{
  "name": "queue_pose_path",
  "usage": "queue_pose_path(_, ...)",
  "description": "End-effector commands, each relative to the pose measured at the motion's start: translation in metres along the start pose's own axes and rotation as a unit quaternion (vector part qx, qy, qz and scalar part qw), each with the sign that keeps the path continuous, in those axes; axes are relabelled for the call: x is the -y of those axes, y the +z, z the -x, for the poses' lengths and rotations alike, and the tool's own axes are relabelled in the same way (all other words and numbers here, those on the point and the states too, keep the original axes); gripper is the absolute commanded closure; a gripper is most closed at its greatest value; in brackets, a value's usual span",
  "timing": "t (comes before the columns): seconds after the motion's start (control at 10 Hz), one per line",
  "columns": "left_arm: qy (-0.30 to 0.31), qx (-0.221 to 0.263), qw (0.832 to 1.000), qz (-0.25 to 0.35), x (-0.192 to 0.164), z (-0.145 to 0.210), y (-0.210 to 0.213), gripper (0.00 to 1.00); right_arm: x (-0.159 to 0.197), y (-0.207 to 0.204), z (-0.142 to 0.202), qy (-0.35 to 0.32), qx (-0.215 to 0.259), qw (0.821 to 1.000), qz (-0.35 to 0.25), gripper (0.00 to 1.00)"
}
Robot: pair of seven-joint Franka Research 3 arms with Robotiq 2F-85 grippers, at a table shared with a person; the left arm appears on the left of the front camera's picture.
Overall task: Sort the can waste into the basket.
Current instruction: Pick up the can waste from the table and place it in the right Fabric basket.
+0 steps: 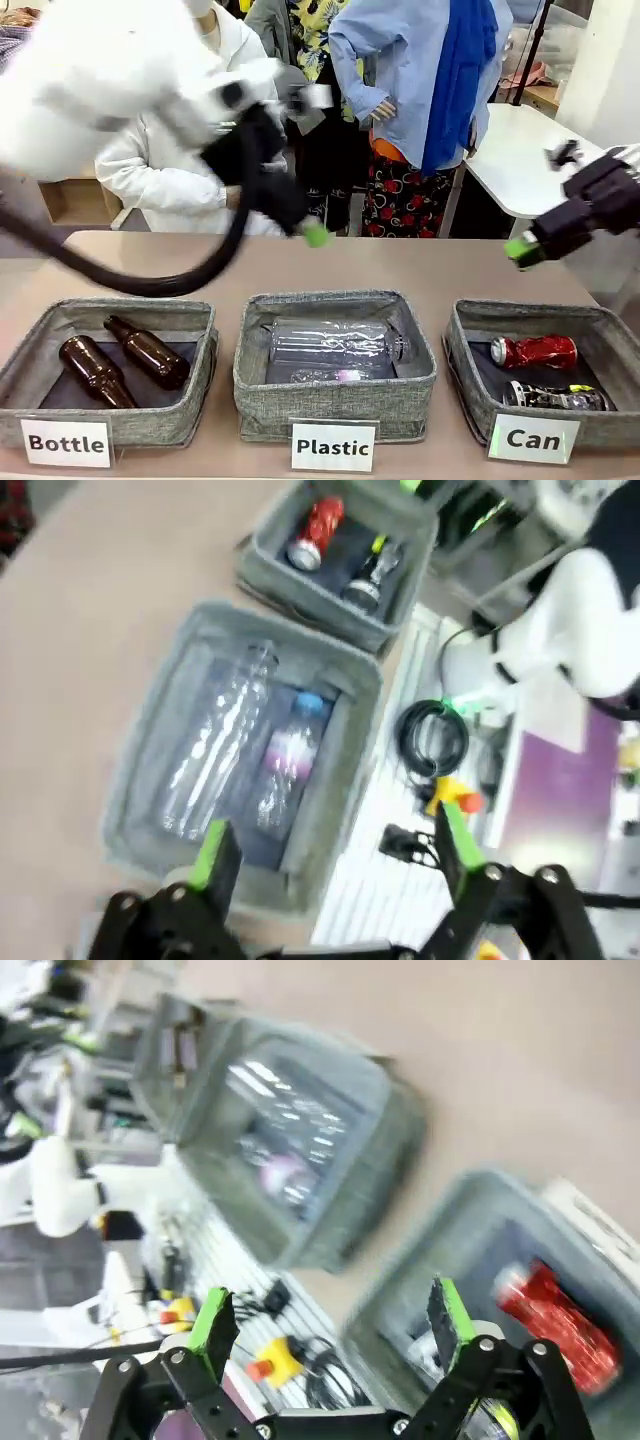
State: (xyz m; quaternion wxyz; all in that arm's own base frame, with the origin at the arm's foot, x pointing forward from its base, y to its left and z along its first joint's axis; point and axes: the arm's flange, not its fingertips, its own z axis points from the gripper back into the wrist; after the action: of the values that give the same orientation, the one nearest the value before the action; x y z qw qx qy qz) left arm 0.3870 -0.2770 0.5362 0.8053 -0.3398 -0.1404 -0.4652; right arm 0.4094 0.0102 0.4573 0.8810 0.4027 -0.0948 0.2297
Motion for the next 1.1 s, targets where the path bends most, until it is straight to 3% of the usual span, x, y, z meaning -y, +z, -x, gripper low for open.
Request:
queue_pose_path(0.0,0.065,0.034,0.997,-0.005,-0.036,0.071,0.041,0.00,-0.009,-0.020,-0.010,-0.022,0.039,0.991,-0.129,0.00)
queue_pose_path(0.1,0.142,0.097,0.985,0.007,-0.065,0.112,0.066,0.00,-0.009,-0.023,-0.013,-0.072,0.062,0.972,-0.216,0.00)
queue_pose_path(0.2,0.145,0.158,0.976,0.037,-0.076,0.145,0.083,0.00,0.001,-0.017,-0.014,-0.111,0.089,0.964,-0.226,0.00)
queue_pose_path(0.3,0.170,0.213,0.961,0.044,-0.082,0.177,0.093,0.00,0.018,-0.006,-0.011,-0.157,0.110,0.958,-0.213,0.00)
queue_pose_path(0.6,0.151,0.374,0.913,0.063,-0.095,0.261,0.094,0.00,0.067,0.042,0.013,-0.212,0.172,0.954,-0.121,0.00)
queue_pose_path(0.7,0.193,0.266,0.943,0.049,-0.098,0.220,0.110,0.00,0.050,0.015,0.011,-0.168,0.133,0.959,-0.186,0.00)
queue_pose_path(1.0,0.193,0.266,0.943,0.049,-0.098,0.220,0.110,0.00,0.050,0.015,0.011,-0.168,0.133,0.959,-0.186,0.00)
